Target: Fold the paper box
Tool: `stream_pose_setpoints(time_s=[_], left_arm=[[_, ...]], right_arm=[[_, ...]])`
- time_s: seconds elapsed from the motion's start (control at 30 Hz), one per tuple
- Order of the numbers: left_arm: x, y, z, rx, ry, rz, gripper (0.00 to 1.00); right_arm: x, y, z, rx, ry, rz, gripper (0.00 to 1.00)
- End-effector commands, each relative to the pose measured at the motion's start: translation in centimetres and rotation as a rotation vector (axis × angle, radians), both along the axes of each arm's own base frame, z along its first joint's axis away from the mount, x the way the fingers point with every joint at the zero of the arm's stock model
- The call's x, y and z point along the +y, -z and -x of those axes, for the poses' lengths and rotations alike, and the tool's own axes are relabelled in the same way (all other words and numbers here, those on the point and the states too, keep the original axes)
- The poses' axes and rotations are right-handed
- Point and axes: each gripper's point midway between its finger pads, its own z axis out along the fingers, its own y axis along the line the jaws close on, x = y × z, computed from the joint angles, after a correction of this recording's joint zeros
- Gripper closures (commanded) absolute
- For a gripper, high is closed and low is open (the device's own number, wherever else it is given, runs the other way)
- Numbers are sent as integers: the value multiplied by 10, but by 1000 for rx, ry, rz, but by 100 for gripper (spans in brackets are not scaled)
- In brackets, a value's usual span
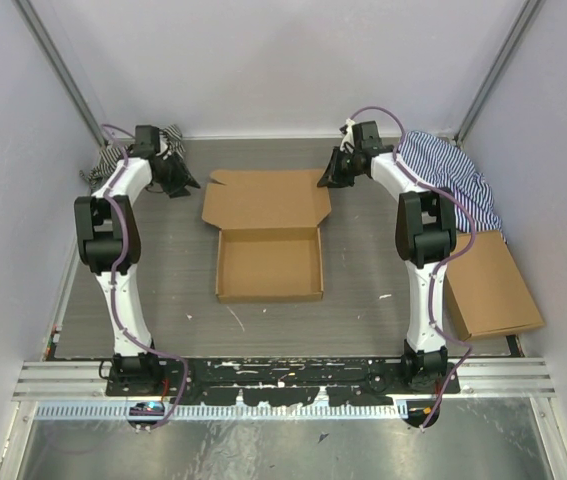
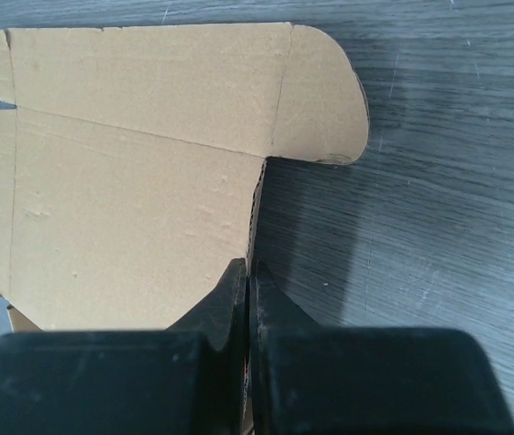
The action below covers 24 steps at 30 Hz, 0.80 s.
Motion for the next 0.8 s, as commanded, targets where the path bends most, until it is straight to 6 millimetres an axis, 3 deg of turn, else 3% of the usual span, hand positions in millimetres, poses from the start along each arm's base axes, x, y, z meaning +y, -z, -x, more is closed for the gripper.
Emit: stream_pose_setpoints(time_s=[0.0,0.13,0.3,0.53,0.77], left_arm=[[-10,-30,-10,-129,20,75,54],[-39,-36,-13,-182,98,250,53],[-52,-33,-12,-195,138,326,54],[-55,-18,-6,-151,171,310,58],[-57,-4,2,-73,220,116,62]], right_arm=[[0,-19,-12,-66,-26,-2,99],[1,-21,-11,-67,-37,-3,99],[1,-20,-9,-64,-43,-1,99],[3,-22,-10,-65,-46,-12,99],[5,-28,-9,-70,-50,-22,99]])
